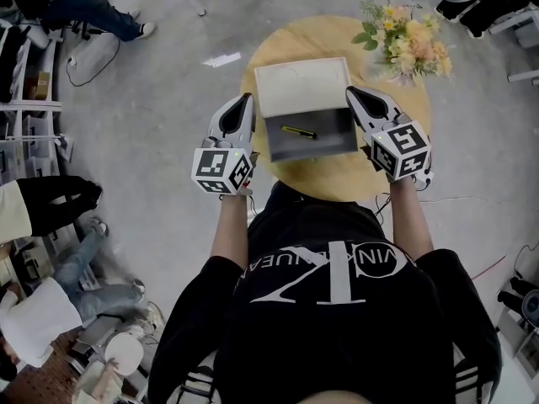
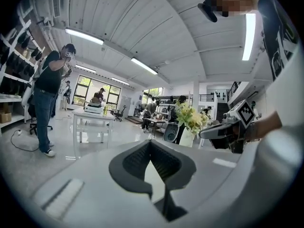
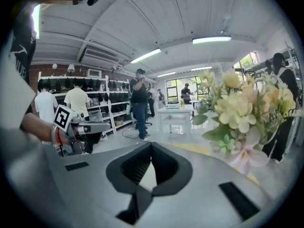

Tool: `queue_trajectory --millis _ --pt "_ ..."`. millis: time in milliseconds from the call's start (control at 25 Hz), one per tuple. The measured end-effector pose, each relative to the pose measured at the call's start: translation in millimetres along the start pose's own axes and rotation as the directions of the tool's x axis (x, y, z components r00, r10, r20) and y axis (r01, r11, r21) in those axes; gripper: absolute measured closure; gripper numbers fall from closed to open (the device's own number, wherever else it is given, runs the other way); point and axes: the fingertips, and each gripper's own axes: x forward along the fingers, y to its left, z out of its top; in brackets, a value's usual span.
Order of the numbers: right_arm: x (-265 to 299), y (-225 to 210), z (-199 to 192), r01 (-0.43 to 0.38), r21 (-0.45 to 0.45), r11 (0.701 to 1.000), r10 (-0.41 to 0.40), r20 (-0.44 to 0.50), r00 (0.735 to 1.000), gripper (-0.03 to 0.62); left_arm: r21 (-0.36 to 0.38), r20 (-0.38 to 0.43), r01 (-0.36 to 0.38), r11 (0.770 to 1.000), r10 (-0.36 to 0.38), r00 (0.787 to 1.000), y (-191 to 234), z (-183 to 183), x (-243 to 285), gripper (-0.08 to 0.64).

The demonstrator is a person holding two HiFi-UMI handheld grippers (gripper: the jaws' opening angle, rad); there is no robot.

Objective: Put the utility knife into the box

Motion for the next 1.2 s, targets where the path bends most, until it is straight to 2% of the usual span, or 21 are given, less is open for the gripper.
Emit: queue_trajectory --millis 640,1200 --pt "1 -8 36 0.013 -0.015 1.0 -0.011 0.096 0.995 0.578 0.023 0.067 -0.067 0.997 0.066 0.996 18 31 -12 0.549" --pt "-12 -5 65 0.033 -0.066 0.997 -0.019 0.199 0.98 0.578 0.092 0.146 -0.092 0.991 0.078 0.986 17 67 -16 0.549"
